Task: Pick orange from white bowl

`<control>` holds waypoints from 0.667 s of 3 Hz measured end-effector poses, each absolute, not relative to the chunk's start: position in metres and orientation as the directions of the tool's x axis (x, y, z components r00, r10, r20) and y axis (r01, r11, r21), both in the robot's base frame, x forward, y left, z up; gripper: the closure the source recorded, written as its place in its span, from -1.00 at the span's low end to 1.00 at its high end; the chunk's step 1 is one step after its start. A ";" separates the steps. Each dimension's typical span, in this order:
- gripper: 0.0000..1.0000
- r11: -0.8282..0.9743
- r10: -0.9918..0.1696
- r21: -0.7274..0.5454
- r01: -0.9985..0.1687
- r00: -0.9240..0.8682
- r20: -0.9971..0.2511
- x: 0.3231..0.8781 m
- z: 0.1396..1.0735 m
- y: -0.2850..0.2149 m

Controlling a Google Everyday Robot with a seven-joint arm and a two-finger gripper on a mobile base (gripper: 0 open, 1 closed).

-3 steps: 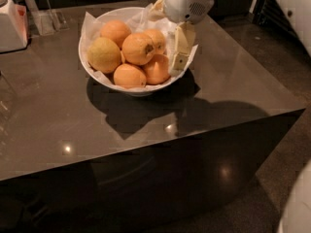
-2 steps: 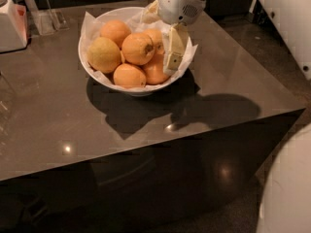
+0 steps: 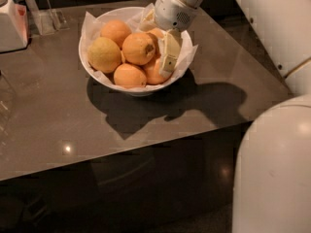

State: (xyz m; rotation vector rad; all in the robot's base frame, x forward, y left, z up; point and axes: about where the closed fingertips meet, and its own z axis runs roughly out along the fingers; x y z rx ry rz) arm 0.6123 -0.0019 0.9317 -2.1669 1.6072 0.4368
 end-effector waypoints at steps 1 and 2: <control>-1.00 -0.268 -0.818 -0.127 -0.955 0.295 -0.493 0.621 0.926 0.009; -1.00 -0.283 -0.806 -0.123 -0.951 0.305 -0.507 0.630 0.923 0.020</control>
Offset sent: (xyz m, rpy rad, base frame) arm 0.0105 0.0189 -0.0108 -0.0003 0.0873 0.0877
